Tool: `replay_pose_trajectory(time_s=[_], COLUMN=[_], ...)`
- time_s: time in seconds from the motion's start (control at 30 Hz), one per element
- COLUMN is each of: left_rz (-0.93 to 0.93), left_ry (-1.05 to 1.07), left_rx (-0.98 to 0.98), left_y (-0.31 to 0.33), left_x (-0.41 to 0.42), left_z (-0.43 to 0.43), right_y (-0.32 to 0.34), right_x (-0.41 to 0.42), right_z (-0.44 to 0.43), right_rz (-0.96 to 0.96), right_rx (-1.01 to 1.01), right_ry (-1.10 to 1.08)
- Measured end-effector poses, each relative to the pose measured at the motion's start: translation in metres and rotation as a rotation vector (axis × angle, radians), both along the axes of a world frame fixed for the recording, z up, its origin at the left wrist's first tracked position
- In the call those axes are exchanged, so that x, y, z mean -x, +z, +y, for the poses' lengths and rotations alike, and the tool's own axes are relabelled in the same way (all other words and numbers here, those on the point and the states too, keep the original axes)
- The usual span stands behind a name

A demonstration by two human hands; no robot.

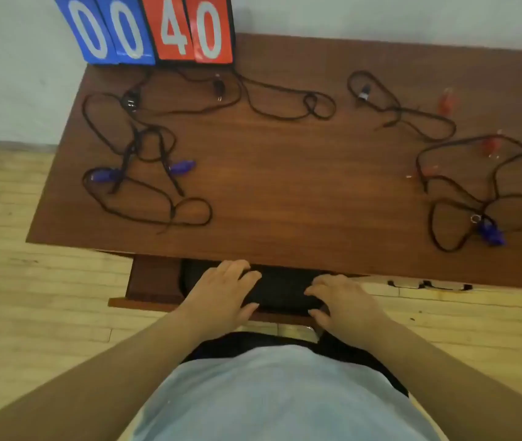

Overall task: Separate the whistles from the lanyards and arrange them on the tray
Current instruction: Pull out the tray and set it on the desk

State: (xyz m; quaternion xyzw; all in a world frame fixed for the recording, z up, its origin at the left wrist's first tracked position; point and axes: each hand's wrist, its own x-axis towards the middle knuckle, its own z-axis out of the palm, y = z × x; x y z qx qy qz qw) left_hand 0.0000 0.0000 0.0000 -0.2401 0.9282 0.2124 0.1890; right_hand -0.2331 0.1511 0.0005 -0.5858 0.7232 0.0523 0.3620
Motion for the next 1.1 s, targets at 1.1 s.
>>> replay_pose_trajectory(time_s=[1.1], left_rz=[0.07], left_ry=[0.14], left_rx=[-0.353], left_y=[-0.078], left_x=[-0.015], left_z=[0.025], right_y=[-0.06], right_x=[-0.014], right_z=[0.031], right_rz=[-0.298], right_rx=[0.002], right_ry=[-0.283])
